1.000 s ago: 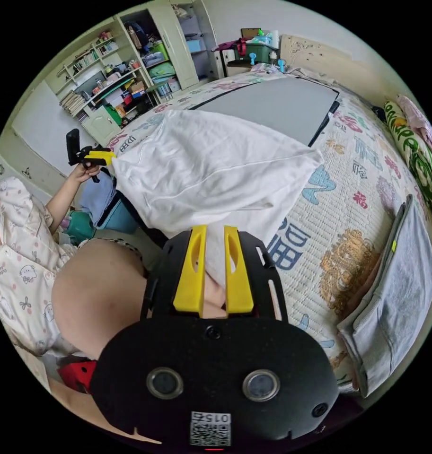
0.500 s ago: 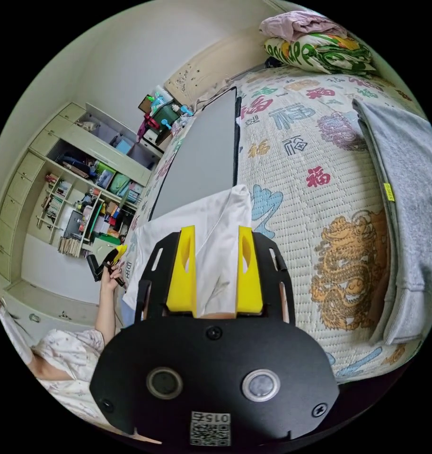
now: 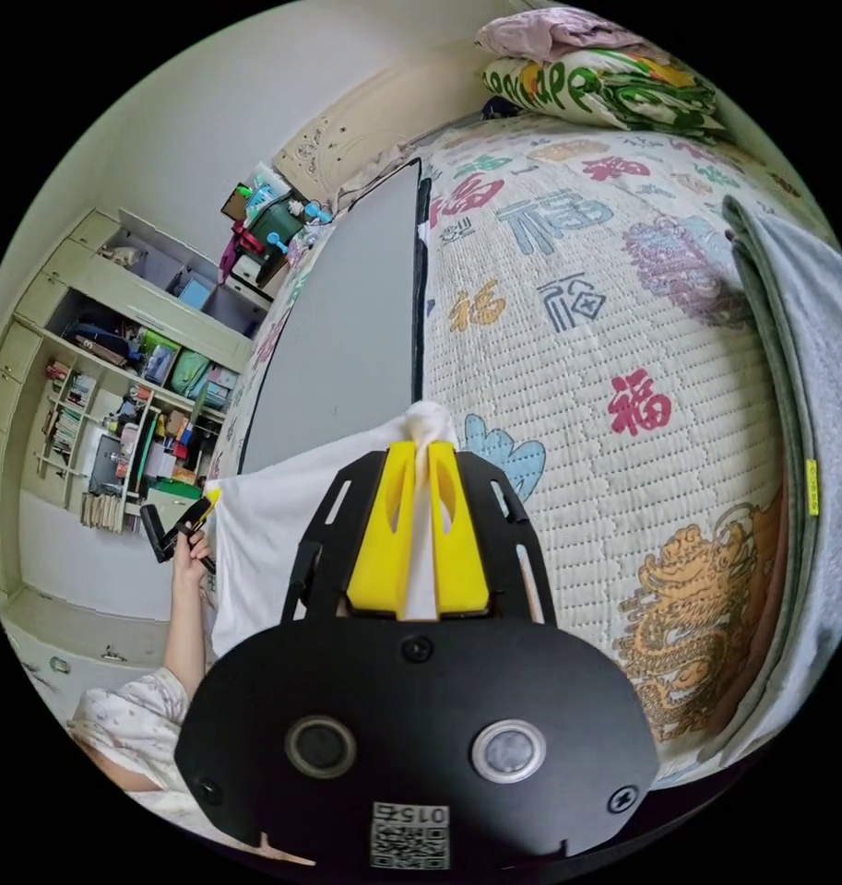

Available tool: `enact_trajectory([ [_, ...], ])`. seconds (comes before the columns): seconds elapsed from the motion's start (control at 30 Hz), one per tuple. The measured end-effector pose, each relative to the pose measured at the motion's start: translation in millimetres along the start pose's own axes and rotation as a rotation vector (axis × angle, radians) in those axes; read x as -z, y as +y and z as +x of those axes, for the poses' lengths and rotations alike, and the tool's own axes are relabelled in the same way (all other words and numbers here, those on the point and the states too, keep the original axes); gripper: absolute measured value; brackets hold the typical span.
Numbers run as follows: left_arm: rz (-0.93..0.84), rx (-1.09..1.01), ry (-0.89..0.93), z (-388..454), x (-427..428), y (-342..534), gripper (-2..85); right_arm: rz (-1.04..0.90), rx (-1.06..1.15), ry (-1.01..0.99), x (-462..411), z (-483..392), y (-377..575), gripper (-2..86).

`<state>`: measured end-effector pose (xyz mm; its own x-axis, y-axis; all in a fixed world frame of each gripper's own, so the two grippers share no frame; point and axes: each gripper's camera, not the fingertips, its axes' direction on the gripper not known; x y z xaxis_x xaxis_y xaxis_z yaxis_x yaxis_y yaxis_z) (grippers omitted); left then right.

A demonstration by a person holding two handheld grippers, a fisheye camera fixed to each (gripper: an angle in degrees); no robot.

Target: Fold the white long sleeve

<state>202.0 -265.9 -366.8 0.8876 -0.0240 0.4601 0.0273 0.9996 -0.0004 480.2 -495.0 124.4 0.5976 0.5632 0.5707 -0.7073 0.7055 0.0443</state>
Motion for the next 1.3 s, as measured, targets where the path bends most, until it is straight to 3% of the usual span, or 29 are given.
enact_trajectory([
  [0.13, 0.007, -0.016, -0.024, 7.8, -15.0, -26.7, 1.9, 0.064, 0.002, 0.128, -20.6, 15.4, -7.5, 2.3],
  [0.27, -0.058, -0.059, -0.165, 13.5, -57.9, -28.3, 1.7, 0.079, -0.046, 0.170, -57.0, 56.9, 16.5, 3.7],
  [0.47, -0.046, 0.008, -0.070, -12.3, -53.0, -31.1, 1.9, 0.069, -0.053, 0.261, -66.8, 159.4, 109.1, 4.3],
  [0.57, -0.037, 0.004, -0.102, -11.0, -52.4, -26.7, 2.3, 0.164, -0.092, 0.207, -36.8, 198.6, 155.4, 2.5],
  [0.67, -0.049, -0.054, -0.221, 5.0, -62.1, -27.1, 2.7, 0.298, 0.114, 0.009, 2.3, 166.9, 207.5, 2.4],
  [0.73, -0.056, -0.058, -0.255, 6.2, -66.3, -28.8, 2.7, 0.267, 0.328, -0.076, 8.3, 118.9, 246.6, 2.9],
  [0.87, -0.047, 0.070, -0.121, -34.2, -64.9, -26.7, 2.4, 0.024, 0.816, -0.104, -53.9, 12.7, 388.3, 8.4],
  [0.93, -0.046, 0.106, -0.069, -50.7, -65.3, -24.7, 2.3, -0.082, 0.936, -0.104, -104.4, -0.6, 454.6, 10.8],
  [1.17, -0.031, 0.184, 0.049, -99.4, -71.3, -8.8, 1.6, -0.446, 1.074, 0.079, -305.3, 111.8, 653.9, 12.5],
  [1.3, -0.029, 0.207, 0.091, -122.4, -78.8, 5.4, 1.5, -0.389, 1.152, 0.210, -331.4, 173.0, 723.5, 6.4],
])
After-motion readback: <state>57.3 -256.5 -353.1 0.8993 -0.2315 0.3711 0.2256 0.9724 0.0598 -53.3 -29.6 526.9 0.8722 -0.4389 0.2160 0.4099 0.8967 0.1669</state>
